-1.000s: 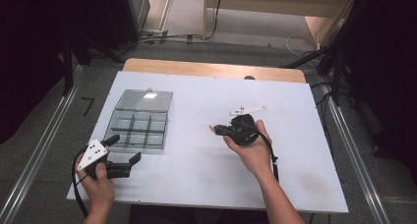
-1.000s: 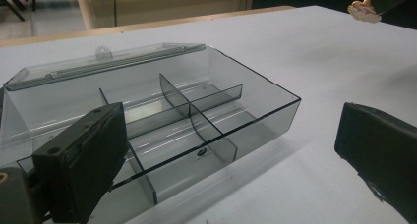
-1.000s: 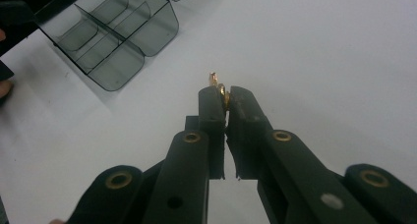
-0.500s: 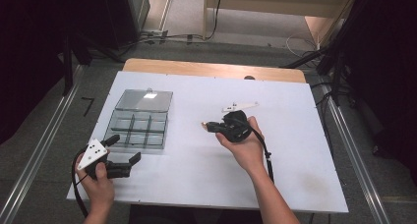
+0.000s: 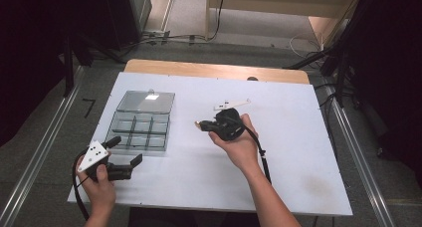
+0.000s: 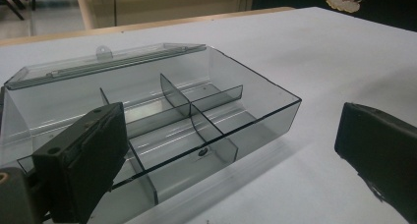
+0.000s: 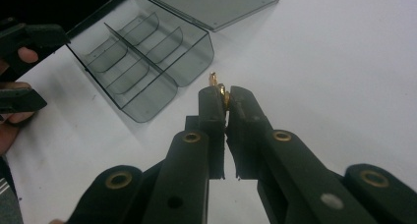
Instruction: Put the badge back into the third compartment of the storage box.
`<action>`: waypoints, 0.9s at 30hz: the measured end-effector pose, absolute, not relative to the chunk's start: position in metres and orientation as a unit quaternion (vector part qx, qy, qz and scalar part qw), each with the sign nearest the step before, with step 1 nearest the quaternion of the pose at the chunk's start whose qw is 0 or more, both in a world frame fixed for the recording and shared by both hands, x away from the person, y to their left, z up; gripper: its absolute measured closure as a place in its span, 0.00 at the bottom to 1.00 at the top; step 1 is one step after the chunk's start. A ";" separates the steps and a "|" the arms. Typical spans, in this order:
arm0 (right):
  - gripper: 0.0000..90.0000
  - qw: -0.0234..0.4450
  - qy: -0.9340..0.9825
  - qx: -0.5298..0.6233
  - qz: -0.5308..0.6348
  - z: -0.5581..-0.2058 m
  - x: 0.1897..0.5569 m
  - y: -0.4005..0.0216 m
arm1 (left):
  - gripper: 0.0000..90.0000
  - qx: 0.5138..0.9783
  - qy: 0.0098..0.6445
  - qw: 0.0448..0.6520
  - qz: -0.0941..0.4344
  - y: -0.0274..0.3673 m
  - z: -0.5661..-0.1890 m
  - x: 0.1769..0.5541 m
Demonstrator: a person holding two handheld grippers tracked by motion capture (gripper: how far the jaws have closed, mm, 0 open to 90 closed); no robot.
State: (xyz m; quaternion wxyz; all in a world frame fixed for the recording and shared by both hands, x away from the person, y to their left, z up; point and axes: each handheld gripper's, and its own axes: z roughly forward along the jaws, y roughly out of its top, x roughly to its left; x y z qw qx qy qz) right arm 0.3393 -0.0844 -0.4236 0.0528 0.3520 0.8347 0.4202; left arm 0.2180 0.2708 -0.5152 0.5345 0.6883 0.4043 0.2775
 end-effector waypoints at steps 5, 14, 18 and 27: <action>0.92 0.050 0.836 0.349 0.420 -0.424 0.339 -0.076 | 0.00 0.688 0.404 0.536 0.277 0.271 -0.515 0.218; 0.92 0.049 0.839 0.341 0.421 -0.425 0.341 -0.063 | 0.00 0.688 0.404 0.536 0.276 0.271 -0.515 0.218; 0.92 0.047 0.840 0.337 0.423 -0.425 0.342 -0.057 | 0.00 0.690 0.403 0.533 0.277 0.271 -0.515 0.218; 0.92 0.035 0.838 0.334 0.430 -0.429 0.344 -0.041 | 0.00 0.688 0.402 0.536 0.278 0.271 -0.515 0.218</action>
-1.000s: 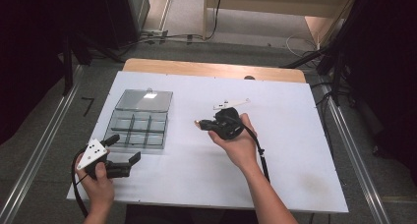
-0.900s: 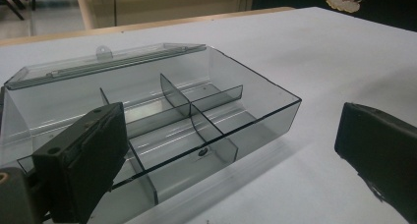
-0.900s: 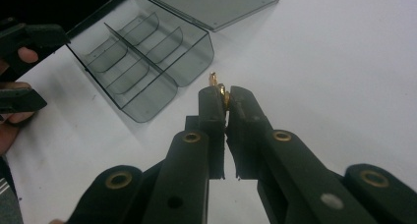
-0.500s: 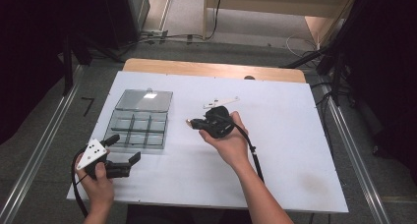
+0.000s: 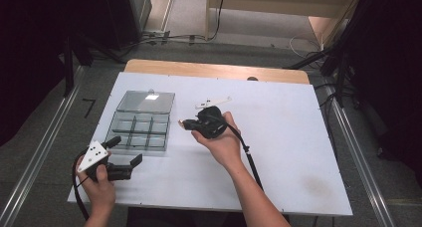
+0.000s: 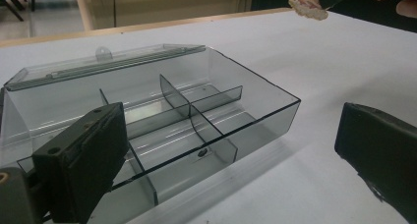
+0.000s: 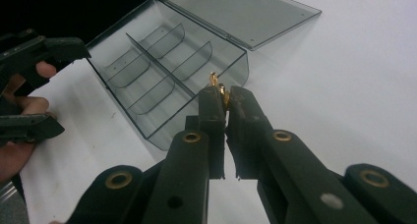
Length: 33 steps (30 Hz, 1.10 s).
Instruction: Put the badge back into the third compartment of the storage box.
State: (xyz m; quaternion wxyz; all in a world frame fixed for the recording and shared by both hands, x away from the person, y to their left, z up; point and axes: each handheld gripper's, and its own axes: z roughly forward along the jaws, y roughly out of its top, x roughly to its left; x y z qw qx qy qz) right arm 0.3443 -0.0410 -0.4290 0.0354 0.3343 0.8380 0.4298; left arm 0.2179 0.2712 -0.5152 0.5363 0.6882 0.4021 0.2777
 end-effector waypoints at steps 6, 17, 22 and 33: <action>0.92 0.030 0.838 0.330 0.433 -0.432 0.345 -0.029 | 0.00 0.687 0.401 0.538 0.278 0.271 -0.515 0.218; 0.92 0.021 0.845 0.321 0.427 -0.439 0.351 -0.006 | 0.00 0.687 0.400 0.539 0.278 0.271 -0.515 0.218; 0.92 0.023 0.845 0.318 0.429 -0.439 0.352 -0.001 | 0.00 0.688 0.400 0.539 0.278 0.271 -0.515 0.218; 0.92 0.020 0.852 0.308 0.423 -0.441 0.357 0.018 | 0.00 0.687 0.401 0.540 0.277 0.271 -0.515 0.218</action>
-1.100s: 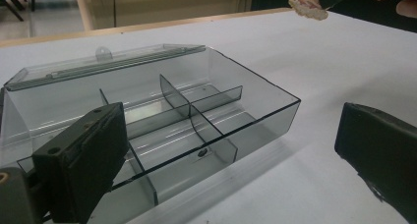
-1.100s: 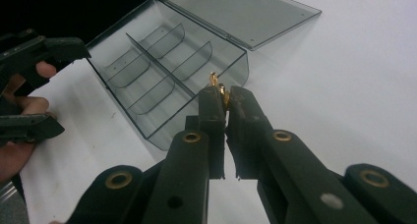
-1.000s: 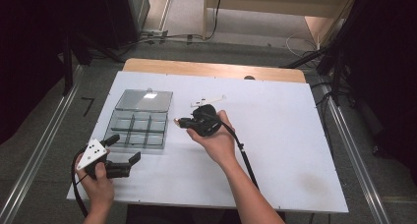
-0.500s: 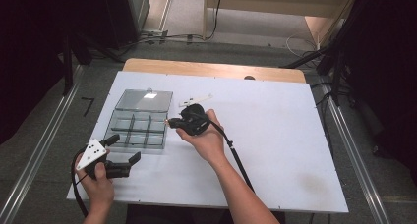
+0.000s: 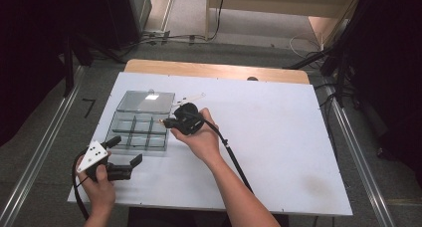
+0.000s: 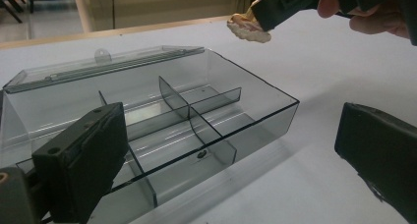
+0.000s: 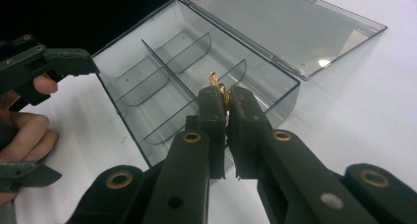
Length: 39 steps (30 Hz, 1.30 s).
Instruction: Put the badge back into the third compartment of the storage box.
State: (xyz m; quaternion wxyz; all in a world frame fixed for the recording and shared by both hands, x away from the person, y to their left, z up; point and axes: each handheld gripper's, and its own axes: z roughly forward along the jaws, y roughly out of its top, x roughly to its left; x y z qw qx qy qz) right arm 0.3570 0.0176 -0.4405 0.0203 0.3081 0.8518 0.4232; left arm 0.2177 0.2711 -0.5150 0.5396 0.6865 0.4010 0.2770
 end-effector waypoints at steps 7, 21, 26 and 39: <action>0.92 0.019 0.857 0.300 0.419 -0.444 0.360 0.030 | 0.00 0.686 0.399 0.541 0.276 0.271 -0.515 0.218; 0.97 0.009 0.859 0.307 0.409 -0.458 0.371 0.047 | 0.00 0.685 0.399 0.544 0.276 0.272 -0.515 0.218; 0.97 0.009 0.860 0.317 0.399 -0.463 0.373 0.051 | 0.00 0.685 0.399 0.544 0.275 0.272 -0.515 0.218; 0.68 0.008 0.855 0.328 0.401 -0.471 0.376 0.059 | 0.00 0.686 0.398 0.543 0.275 0.272 -0.515 0.218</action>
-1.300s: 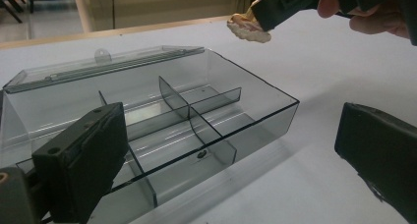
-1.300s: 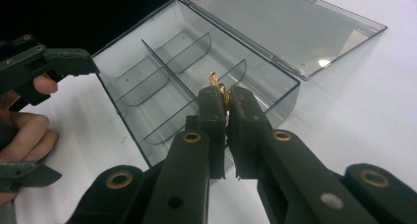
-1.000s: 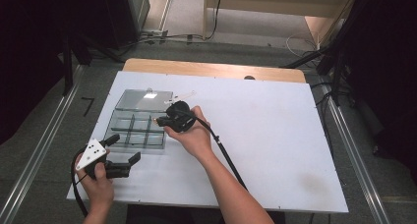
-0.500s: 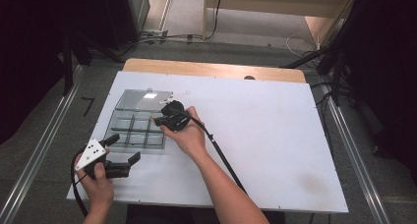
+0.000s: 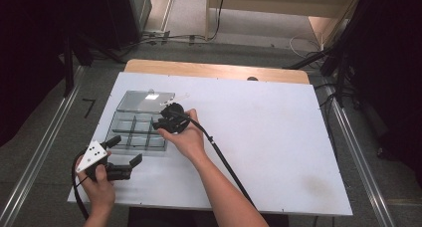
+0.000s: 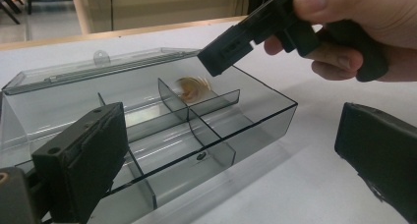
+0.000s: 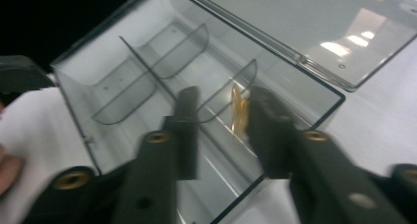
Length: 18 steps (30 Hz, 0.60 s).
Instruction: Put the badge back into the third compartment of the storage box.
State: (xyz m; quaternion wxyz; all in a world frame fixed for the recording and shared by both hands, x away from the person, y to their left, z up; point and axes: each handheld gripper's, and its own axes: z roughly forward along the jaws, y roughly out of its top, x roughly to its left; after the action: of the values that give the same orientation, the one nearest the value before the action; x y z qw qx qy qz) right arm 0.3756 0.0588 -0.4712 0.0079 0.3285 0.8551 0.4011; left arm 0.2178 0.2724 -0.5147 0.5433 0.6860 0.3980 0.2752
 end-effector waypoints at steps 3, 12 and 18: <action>0.53 -0.004 0.854 0.326 0.406 -0.465 0.373 0.055 | 0.00 0.686 0.398 0.544 0.275 0.272 -0.515 0.218; 0.27 0.005 0.844 0.310 0.438 -0.445 0.362 0.042 | 0.00 0.686 0.397 0.544 0.275 0.272 -0.515 0.218; 0.13 0.005 0.840 0.302 0.450 -0.437 0.356 0.031 | 0.00 0.687 0.397 0.542 0.276 0.272 -0.515 0.218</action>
State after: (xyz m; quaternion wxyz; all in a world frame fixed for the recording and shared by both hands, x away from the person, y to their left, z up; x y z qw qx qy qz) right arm 0.3565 0.0305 -0.4371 0.0054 0.3024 0.8403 0.4499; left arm 0.2178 0.2720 -0.5147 0.5419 0.6873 0.3973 0.2759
